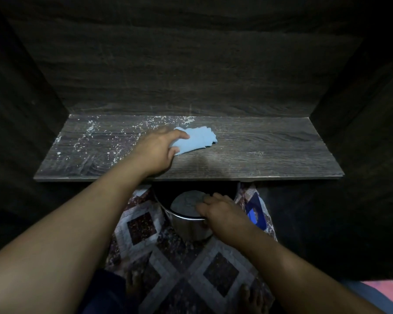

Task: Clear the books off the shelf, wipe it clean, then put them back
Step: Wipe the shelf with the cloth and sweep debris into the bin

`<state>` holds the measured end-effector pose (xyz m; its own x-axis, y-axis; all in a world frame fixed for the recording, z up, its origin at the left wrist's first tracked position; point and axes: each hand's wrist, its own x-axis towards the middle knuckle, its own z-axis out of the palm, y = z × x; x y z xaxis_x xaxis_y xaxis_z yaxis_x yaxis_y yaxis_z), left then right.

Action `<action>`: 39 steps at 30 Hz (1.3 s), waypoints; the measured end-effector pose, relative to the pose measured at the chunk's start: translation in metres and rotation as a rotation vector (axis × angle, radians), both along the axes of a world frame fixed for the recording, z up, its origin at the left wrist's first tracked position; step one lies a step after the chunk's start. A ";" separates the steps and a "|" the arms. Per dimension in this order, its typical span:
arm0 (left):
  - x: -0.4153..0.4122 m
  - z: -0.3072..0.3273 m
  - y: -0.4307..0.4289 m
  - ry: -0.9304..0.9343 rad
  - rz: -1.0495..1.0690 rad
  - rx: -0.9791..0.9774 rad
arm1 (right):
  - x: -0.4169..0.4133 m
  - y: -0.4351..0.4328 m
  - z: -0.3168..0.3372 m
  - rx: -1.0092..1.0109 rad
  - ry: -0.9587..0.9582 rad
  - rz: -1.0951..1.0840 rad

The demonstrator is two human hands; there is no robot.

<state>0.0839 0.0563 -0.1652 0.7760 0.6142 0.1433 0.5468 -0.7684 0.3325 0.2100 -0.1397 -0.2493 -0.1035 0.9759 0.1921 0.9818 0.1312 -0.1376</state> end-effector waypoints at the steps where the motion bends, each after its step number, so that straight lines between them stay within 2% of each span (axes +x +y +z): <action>1: -0.002 0.000 -0.002 0.000 -0.009 -0.004 | -0.001 0.001 0.000 -0.010 0.009 -0.001; 7: -0.016 -0.001 -0.012 0.001 -0.054 -0.086 | -0.007 0.003 0.003 -0.061 -0.005 0.008; 21: -0.033 0.005 -0.042 0.002 -0.090 -0.196 | -0.026 -0.030 0.016 0.061 -0.095 0.149; 26: -0.041 0.012 -0.051 0.026 -0.140 -0.264 | -0.031 -0.038 0.020 0.033 -0.083 0.167; 30: -0.044 0.019 -0.047 -0.052 -0.138 -0.338 | -0.030 -0.038 0.023 0.044 -0.067 0.176; 35: -0.041 0.021 -0.032 -0.293 0.035 -0.210 | -0.026 -0.034 0.019 0.067 -0.049 0.178; 39: -0.031 0.013 -0.021 -0.300 0.086 -0.129 | -0.020 -0.032 0.016 0.074 -0.052 0.160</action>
<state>0.0527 0.0349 -0.1519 0.6552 0.7039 0.2743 0.4710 -0.6645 0.5802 0.1899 -0.1715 -0.2334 -0.2684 0.9294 0.2535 0.9530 0.2945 -0.0709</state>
